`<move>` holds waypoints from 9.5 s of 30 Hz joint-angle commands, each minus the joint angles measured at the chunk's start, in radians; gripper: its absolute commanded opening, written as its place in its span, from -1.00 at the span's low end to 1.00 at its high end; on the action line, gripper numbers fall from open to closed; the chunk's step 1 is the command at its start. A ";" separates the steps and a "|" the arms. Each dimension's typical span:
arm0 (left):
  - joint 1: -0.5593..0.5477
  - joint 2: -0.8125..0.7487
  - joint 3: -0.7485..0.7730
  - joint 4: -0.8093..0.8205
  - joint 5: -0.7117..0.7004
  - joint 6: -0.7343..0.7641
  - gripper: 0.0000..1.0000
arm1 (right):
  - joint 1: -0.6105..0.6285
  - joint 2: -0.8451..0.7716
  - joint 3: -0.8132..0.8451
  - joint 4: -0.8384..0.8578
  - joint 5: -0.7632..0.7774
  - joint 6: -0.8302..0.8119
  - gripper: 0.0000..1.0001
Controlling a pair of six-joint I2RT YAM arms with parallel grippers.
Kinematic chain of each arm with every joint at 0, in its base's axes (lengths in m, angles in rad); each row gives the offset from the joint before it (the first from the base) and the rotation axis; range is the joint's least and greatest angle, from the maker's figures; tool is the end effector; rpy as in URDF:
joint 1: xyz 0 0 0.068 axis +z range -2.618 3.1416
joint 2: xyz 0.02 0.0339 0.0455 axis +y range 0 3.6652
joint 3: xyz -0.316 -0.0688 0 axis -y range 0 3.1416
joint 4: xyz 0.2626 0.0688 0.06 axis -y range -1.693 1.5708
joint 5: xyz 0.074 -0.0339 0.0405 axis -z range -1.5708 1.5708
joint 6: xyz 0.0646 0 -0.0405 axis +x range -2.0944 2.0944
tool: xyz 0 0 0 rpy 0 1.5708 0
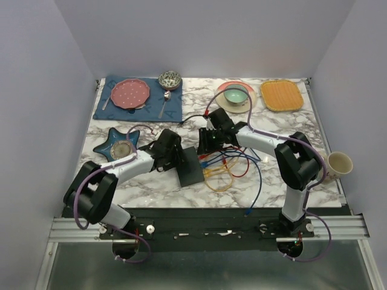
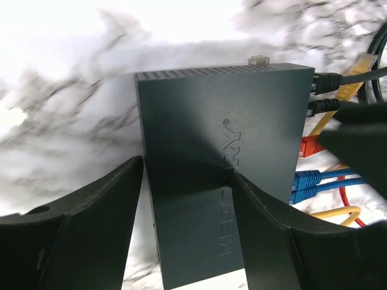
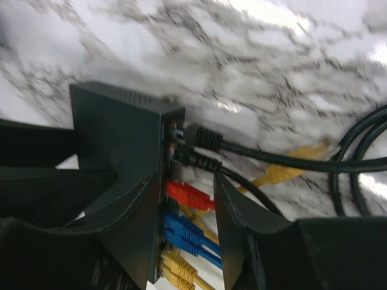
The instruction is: Pull the plug from the switch port
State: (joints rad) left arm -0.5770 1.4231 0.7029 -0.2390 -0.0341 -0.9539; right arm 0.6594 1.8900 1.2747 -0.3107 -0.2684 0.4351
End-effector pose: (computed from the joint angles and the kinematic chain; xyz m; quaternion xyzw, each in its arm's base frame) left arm 0.2443 -0.1564 0.1845 -0.1837 0.9356 -0.1968 0.2283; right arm 0.3453 0.2893 0.2020 -0.1473 0.9293 0.2718 0.2021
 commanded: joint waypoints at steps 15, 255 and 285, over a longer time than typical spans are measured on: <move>-0.003 0.405 0.515 -0.102 0.117 0.139 0.48 | 0.011 -0.235 -0.341 0.061 -0.045 0.062 -0.02; 0.114 0.065 0.072 0.152 0.138 -0.082 0.54 | -0.193 -0.105 -0.328 0.219 0.241 0.600 -0.15; 0.114 0.060 0.087 0.133 0.119 -0.092 0.54 | -0.122 -0.391 -0.580 -0.056 0.236 0.109 -0.61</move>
State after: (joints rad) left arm -0.4644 1.5036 0.7765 -0.0952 0.0910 -1.0454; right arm 0.5167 1.5459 0.7753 -0.2340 -0.0231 0.6353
